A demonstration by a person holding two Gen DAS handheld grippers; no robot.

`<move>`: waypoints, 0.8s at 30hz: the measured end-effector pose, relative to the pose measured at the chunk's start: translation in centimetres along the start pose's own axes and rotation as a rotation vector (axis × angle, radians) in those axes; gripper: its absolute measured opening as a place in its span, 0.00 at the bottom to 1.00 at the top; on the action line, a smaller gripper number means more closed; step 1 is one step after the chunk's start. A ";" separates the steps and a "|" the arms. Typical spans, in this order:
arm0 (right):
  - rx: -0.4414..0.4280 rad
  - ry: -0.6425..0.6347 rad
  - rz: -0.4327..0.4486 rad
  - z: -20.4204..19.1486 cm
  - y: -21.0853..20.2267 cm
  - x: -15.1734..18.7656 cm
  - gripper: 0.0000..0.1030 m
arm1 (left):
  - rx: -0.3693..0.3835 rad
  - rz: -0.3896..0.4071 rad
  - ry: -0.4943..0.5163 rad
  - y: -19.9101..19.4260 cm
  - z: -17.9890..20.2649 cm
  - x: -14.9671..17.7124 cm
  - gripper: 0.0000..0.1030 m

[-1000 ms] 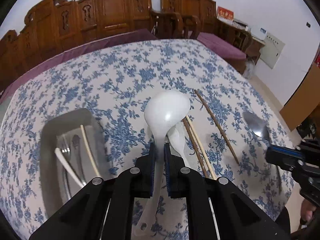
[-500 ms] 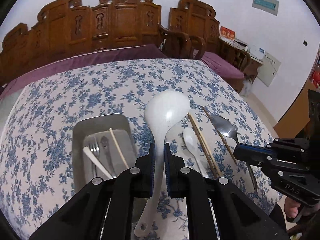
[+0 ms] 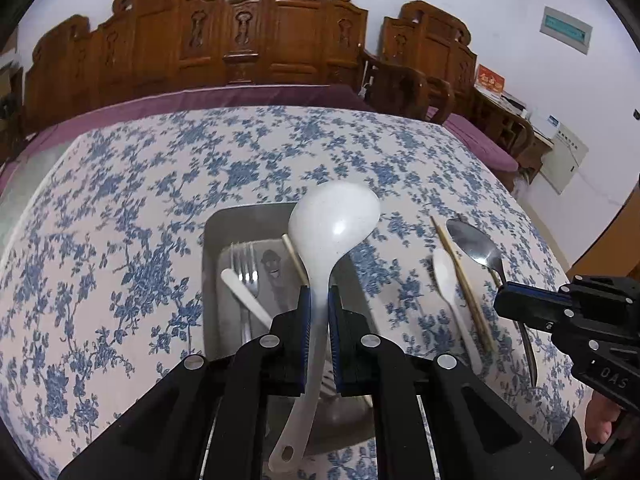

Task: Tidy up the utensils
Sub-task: 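Carry the white ladle into the grey tray and open the left tool while right holds spoon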

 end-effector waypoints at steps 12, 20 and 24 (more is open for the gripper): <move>-0.017 -0.024 -0.014 -1.7 1.9 -1.3 0.04 | -0.030 -0.017 -0.086 1.8 -3.8 -0.7 0.08; -0.024 -0.020 -0.011 -1.9 2.4 -1.8 0.04 | -0.012 -0.037 -0.109 2.6 -4.2 -0.6 0.08; -0.021 -0.022 -0.015 -2.1 2.6 -2.0 0.04 | -0.004 -0.039 -0.107 2.6 -3.9 -0.6 0.08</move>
Point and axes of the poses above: each gripper's, at about its wrist camera, not at the fingertips, and y roughly the way its jaws point, z to its right, x to its underside, the point moved 4 cm from there along y, roughly the way its jaws point, and after that the axes turned 12 degrees about -y, right-handed, at the moved point
